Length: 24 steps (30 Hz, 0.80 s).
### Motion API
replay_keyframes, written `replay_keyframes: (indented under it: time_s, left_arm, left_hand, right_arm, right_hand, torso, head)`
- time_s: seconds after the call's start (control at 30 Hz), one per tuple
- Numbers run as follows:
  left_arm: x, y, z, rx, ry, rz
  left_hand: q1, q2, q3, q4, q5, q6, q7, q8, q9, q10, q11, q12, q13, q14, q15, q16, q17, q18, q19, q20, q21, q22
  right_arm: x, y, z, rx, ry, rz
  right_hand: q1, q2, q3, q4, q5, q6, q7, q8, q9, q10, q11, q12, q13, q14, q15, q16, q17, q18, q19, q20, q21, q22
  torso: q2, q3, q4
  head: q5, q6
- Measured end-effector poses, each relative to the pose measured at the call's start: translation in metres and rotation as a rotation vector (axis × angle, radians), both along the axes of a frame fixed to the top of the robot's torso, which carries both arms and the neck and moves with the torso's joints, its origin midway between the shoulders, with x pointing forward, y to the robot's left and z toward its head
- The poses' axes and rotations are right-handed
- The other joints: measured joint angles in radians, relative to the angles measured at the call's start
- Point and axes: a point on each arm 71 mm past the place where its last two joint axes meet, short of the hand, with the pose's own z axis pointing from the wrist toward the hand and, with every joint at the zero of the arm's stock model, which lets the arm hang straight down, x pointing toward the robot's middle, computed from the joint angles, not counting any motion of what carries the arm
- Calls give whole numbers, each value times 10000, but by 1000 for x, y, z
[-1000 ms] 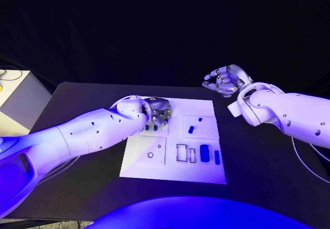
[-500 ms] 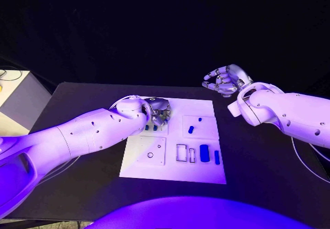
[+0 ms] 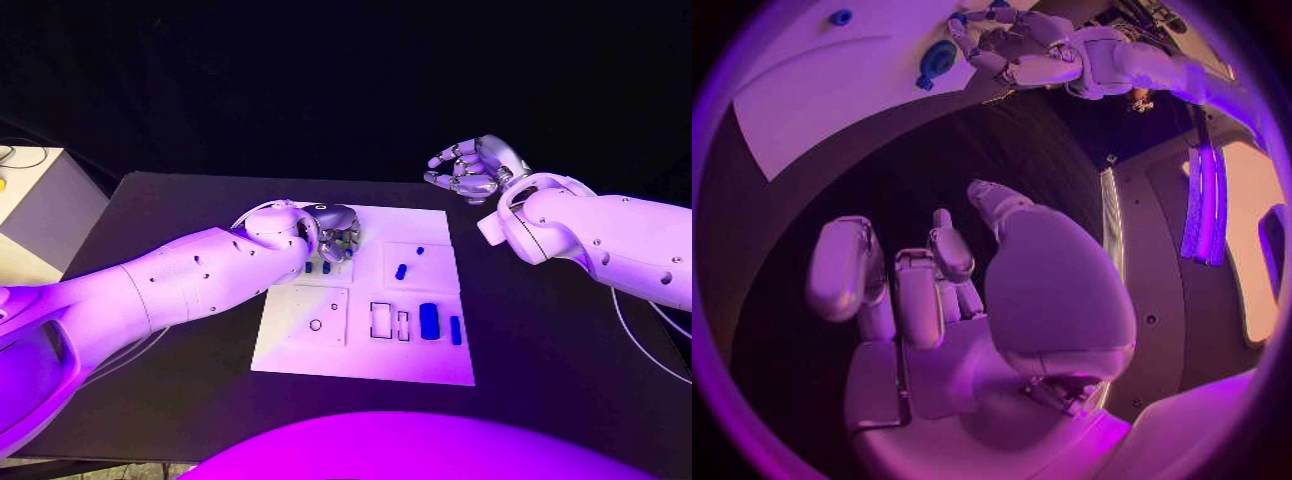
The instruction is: Assemble the parts on the task board
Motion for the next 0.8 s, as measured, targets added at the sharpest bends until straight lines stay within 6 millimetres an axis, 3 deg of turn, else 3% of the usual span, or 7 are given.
replay_keyframes:
  time_s: [0.2, 0.53, 0.77, 0.8]
  left_arm:
    - [-3, 0, 4, -332, -258, -143]
    - [-7, 6, 24, -1239, -514, -275]
    - [-7, 20, 40, -1651, -592, -95]
    - [-6, 23, 41, -1668, -592, -45]
  left_hand:
    - [-29, 29, 180, -180, 50, 130, 19, -226, 59, 142, 140, -437, -55, 45, 46, 0, 0, 1, 48, 23, 140, 115]
    - [-163, 27, 192, -248, 49, 215, 15, -342, 186, 456, 28, -831, -116, 82, 9, 0, -31, 1, 48, 23, 179, 145]
    - [-183, 7, 165, -275, 49, 282, 10, -382, 186, 492, 61, -910, -114, 81, 9, 0, -74, 1, 48, 23, 179, 145]
    - [-215, -25, 165, -275, 49, 283, 10, -382, 186, 599, -40, -927, -114, 81, 9, 0, -74, 1, 48, 23, 179, 144]
  right_arm:
    - [0, 0, 0, 1, -1, 1]
    - [-1, -2, 0, -4, -2, -21]
    - [-1, -3, 0, -5, -1, -34]
    - [-1, -4, 0, -7, -1, -40]
  right_hand:
    - [0, 0, 0, 0, 0, 0, 0, 0, 0, 0, 0, 0, 0, 0, 0, 0, 0, 1, 0, 0, 0, -1]
    - [0, 0, 0, 0, 0, 0, 0, 0, 0, 0, 0, 0, -1, 0, 0, 0, 0, 0, 0, 0, 0, -2]
    - [0, 0, 0, 0, 0, 0, 0, 0, 0, 0, 0, 0, -2, 0, 0, 0, 0, 0, 0, 0, 0, -3]
    - [0, 0, 0, 0, 0, 0, 0, 0, 0, 0, 0, 0, -2, 0, 0, 0, 0, 0, 0, 0, 0, -3]
  torso:
    - [1, 0, 0]
    - [0, 3, 0]
    - [-6, 4, 0]
    - [-7, 4, 3]
  head:
    - [-1, 0]
    - [12, 0]
    - [9, 0]
    - [4, 0]
